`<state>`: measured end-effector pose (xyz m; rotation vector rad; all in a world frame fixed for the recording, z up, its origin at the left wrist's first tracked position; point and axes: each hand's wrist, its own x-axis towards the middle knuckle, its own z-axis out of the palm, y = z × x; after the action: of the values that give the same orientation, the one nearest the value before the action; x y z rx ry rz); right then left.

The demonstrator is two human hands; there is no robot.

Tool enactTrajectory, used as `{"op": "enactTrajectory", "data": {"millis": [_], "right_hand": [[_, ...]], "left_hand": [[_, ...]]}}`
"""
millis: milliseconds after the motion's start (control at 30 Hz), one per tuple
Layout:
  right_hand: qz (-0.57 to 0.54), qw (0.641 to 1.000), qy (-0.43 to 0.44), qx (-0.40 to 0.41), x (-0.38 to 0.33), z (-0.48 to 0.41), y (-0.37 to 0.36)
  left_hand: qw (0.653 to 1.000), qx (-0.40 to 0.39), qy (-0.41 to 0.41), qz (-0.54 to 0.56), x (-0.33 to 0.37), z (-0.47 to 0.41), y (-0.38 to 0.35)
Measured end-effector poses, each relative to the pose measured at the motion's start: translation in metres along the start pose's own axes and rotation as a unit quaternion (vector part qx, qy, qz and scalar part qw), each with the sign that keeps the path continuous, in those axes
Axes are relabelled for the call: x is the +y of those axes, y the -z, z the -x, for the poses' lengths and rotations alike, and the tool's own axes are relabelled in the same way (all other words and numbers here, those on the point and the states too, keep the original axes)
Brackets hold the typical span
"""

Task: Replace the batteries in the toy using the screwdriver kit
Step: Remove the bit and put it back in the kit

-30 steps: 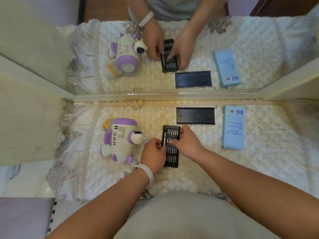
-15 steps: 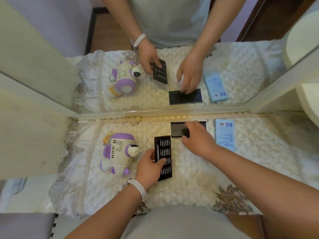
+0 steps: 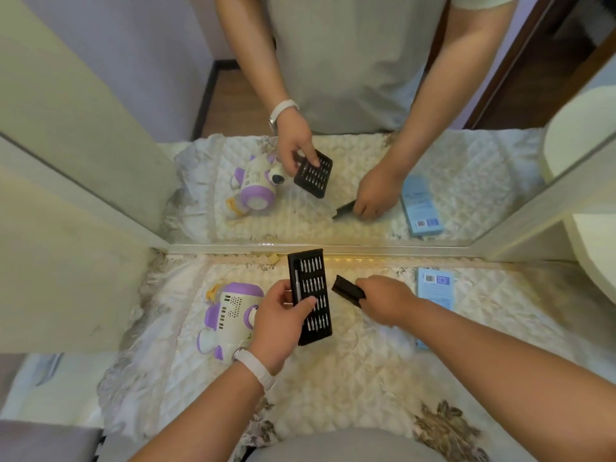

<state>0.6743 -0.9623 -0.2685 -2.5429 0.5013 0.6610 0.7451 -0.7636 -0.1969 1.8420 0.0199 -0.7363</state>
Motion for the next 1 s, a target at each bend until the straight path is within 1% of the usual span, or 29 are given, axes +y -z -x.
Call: {"op": "enactTrajectory", "data": {"millis": [33,67,100,167,267,333,367,500,533,600,667,700,833,933,967,1000], "right_hand": [[-0.097,0.995,-0.016,0.000,0.000,0.007,-0.002],[-0.205,0.978,-0.042,-0.001,0.001,0.014,-0.004],[-0.307,0.949,-0.073,-0.004,0.001,0.023,-0.006],[-0.474,0.873,-0.118,-0.015,0.000,0.042,-0.007],[-0.653,0.747,-0.122,-0.029,0.001,0.069,-0.006],[-0.714,0.691,-0.111,-0.027,0.002,0.084,-0.001],[-0.735,0.669,-0.105,-0.024,0.002,0.091,0.001],[-0.826,0.558,-0.082,-0.029,0.002,0.112,0.011],[-0.839,0.538,-0.075,-0.037,0.000,0.118,0.017],[-0.856,0.511,-0.050,-0.055,-0.005,0.130,0.027],[-0.867,0.493,-0.028,-0.059,-0.008,0.140,0.037],[-0.866,0.495,-0.022,-0.057,-0.009,0.145,0.041],[-0.840,0.541,-0.009,-0.034,-0.013,0.164,0.050],[-0.827,0.563,-0.005,-0.016,-0.014,0.174,0.054],[-0.814,0.581,-0.001,-0.002,-0.015,0.177,0.056],[-0.787,0.616,0.008,0.022,-0.016,0.181,0.058]], "left_hand": [[1.000,0.002,0.000,0.008,0.002,0.002,0.000],[1.000,0.004,-0.001,0.018,0.004,0.004,-0.001],[1.000,0.005,-0.003,0.028,0.005,0.007,-0.001],[0.999,0.006,-0.004,0.042,0.009,0.012,-0.002],[0.999,-0.001,0.001,0.054,0.014,0.021,-0.004],[0.998,-0.006,0.003,0.065,0.018,0.025,-0.006],[0.998,-0.009,0.003,0.070,0.021,0.027,-0.007],[0.995,-0.014,0.000,0.097,0.033,0.037,-0.013],[0.994,-0.014,-0.003,0.107,0.036,0.040,-0.014],[0.992,-0.018,-0.010,0.125,0.043,0.045,-0.016],[0.989,-0.022,-0.020,0.143,0.050,0.050,-0.017],[0.988,-0.021,-0.024,0.152,0.053,0.053,-0.017],[0.984,-0.010,-0.037,0.174,0.063,0.061,-0.021],[0.982,-0.003,-0.045,0.185,0.070,0.068,-0.025],[0.981,0.001,-0.046,0.190,0.072,0.070,-0.026],[0.979,0.005,-0.049,0.196,0.075,0.074,-0.027]]}}
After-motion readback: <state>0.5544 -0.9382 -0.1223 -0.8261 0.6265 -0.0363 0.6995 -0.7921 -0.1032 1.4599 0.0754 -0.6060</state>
